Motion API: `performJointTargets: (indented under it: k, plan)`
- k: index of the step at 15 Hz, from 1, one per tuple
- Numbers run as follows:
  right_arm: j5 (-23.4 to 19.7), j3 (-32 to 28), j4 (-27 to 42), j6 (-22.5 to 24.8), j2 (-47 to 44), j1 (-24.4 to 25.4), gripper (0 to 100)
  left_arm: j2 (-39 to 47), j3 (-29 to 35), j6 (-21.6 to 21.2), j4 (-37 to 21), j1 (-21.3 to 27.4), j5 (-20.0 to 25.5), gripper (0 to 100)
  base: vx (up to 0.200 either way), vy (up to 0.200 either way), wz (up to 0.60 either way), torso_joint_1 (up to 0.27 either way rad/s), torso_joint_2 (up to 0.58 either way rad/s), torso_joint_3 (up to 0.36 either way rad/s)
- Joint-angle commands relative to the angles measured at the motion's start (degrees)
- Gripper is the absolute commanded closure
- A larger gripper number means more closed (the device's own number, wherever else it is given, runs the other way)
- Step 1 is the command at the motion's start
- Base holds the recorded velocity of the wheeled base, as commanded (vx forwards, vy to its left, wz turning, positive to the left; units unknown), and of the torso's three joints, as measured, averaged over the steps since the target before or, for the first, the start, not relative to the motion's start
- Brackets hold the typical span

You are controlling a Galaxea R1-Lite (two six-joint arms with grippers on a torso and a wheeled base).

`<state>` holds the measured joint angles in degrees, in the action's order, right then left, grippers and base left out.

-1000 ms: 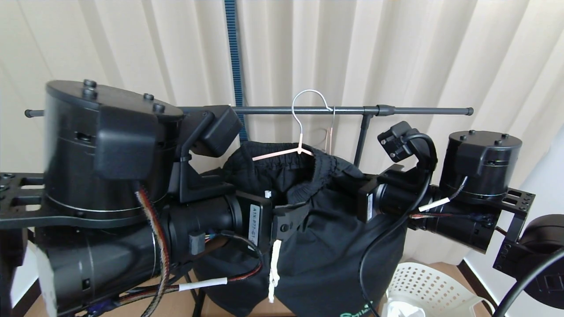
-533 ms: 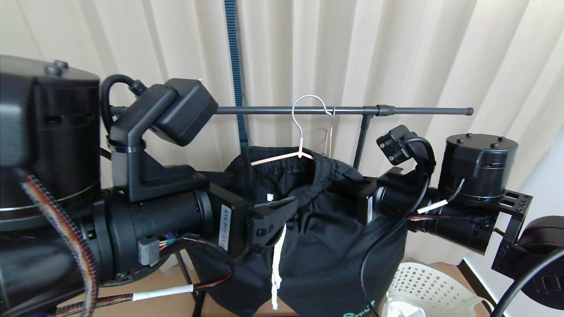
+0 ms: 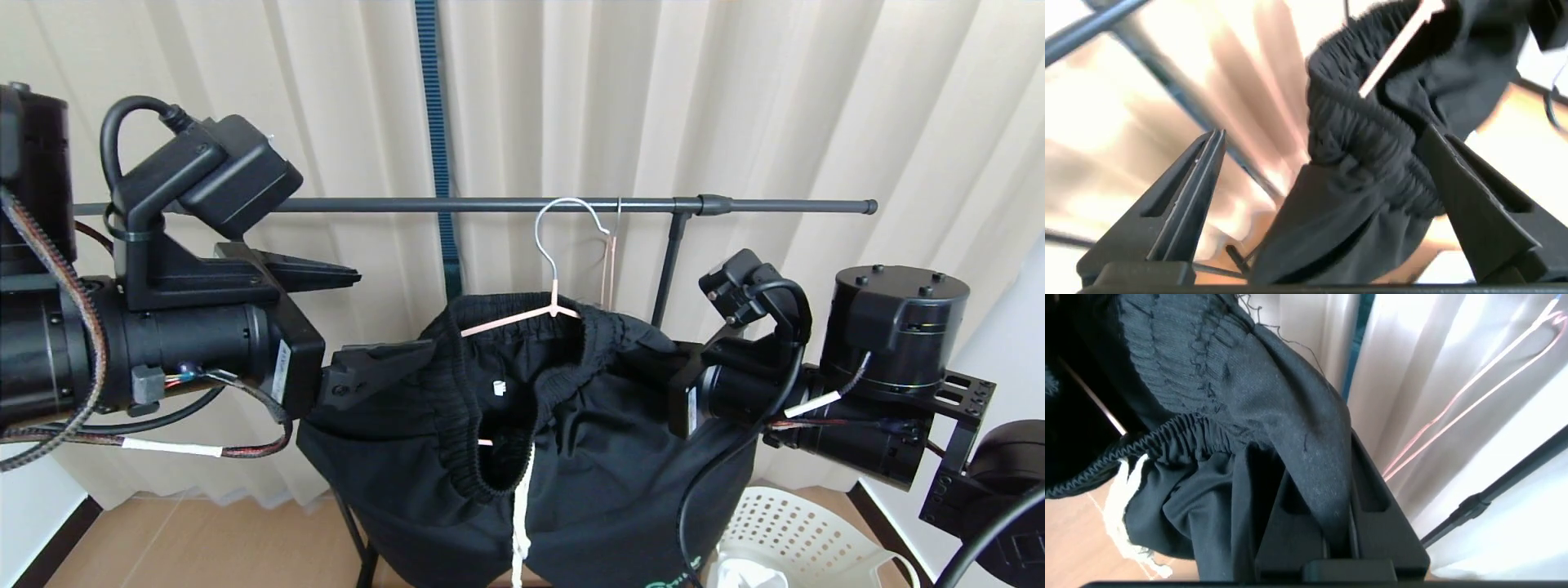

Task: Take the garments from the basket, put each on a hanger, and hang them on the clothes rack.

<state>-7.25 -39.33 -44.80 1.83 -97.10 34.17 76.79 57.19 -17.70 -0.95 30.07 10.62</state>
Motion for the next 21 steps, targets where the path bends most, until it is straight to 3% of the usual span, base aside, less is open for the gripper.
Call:
performJointTargets:
  k: [1,2,5,7,10,21]
  plan:
    - [-0.5,0.8,-0.1,1.2,0.5,0.0,100,0.6,4.0,-1.4,-5.6,-3.7,8.1,0,0.000,0.000,0.00,0.000,0.00,0.000]
    - [-0.7,1.4,-0.1,1.6,0.9,-0.3,100,1.2,6.4,-3.6,-9.8,-5.4,11.8,0,0.000,0.000,0.00,0.000,0.00,0.000]
    - [-3.0,2.9,-2.2,2.7,1.4,-0.6,100,4.7,10.0,-5.2,-15.8,-7.4,15.7,0,0.000,0.000,0.00,0.000,0.00,0.000]
    - [-3.2,3.5,-3.3,3.6,1.5,-0.9,100,6.8,9.9,-5.4,-15.8,-7.3,15.9,0,0.000,0.000,0.00,0.000,0.00,0.000]
    - [-3.3,3.5,-3.3,3.6,1.7,-0.9,100,9.8,9.3,-10.5,-15.9,-6.6,16.5,0,0.000,0.000,0.00,0.000,0.00,0.000]
    - [-3.4,3.6,-3.3,3.6,3.3,-0.8,100,15.1,9.3,-10.8,-15.4,-2.8,17.2,0,0.000,0.000,0.00,0.000,0.00,0.000]
